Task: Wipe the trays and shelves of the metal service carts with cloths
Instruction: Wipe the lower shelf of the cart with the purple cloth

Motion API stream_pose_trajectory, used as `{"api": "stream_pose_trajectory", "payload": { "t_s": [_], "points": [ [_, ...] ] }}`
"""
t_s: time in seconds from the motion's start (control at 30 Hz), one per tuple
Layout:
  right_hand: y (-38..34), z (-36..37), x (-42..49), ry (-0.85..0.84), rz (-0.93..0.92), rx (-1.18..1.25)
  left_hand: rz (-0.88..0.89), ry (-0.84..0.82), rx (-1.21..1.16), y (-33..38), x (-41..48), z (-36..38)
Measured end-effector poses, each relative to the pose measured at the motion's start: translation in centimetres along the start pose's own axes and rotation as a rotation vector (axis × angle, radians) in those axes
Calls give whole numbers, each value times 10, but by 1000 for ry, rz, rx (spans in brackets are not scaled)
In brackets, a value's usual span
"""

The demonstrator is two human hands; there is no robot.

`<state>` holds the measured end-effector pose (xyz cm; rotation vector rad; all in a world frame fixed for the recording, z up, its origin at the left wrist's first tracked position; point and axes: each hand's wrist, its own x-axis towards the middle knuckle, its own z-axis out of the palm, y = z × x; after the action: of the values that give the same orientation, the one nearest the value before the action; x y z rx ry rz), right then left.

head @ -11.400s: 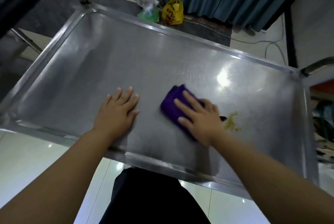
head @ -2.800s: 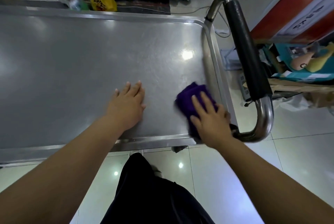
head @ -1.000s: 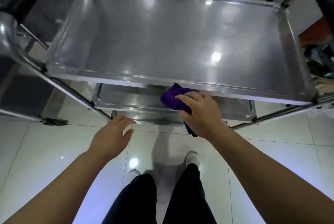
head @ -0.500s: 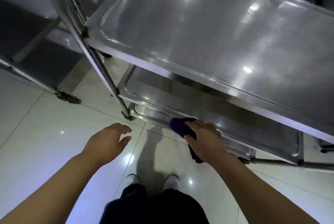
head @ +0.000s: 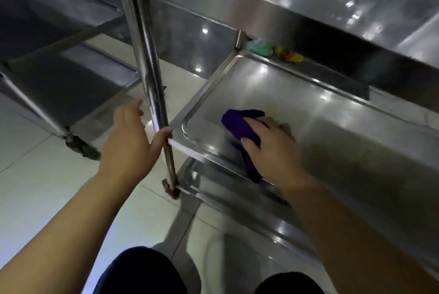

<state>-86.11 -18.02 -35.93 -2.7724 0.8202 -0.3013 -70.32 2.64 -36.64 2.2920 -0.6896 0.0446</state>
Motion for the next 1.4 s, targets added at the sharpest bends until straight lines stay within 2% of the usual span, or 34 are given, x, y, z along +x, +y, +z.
{"api": "stream_pose_trajectory", "payload": {
  "t_s": [0.1,0.2,0.37,0.47,0.6,0.67,0.73,0.83,0.9,0.97,1.07,1.13,1.17,1.23,1.33,1.37,1.4],
  "points": [
    [-31,32,20,7,-78,4,35,14,-127,-9,14,18],
    [-62,73,29,-105,-190,-56,124,40,-231,-15,23,36],
    [-58,102,41,-187,-248,-125,135,73,-231,-29,28,55],
    [-37,95,72,-273,-122,-114,149,81,-202,-32,28,56],
    [-26,87,127,-224,234,-172,187,117,-196,-36,28,56],
    [-43,96,138,-227,263,-162,193,135,-192,-38,29,57],
    [-61,106,132,-233,104,-136,197,142,-204,-40,27,57],
    [-61,114,104,-254,-267,-86,197,127,-224,-45,24,54],
    [-46,107,100,-272,-370,-53,179,113,-247,-48,22,52],
    [-24,101,122,-246,-265,-121,163,107,-269,-49,21,50],
    [-6,94,163,-285,75,-308,168,126,-276,-45,20,50],
    [-18,99,175,-261,210,-262,176,141,-284,-43,20,50],
    [-29,102,174,-228,218,-213,176,142,-290,-43,20,50],
    [-50,108,164,-195,62,-157,176,145,-297,-45,20,50],
    [-55,111,131,-236,-290,-156,197,139,-303,-47,18,49],
    [-48,108,123,-251,-347,-137,206,136,-301,-47,17,48],
    [-38,102,120,-253,-325,-111,206,128,-303,-47,17,47]
  ]
}}
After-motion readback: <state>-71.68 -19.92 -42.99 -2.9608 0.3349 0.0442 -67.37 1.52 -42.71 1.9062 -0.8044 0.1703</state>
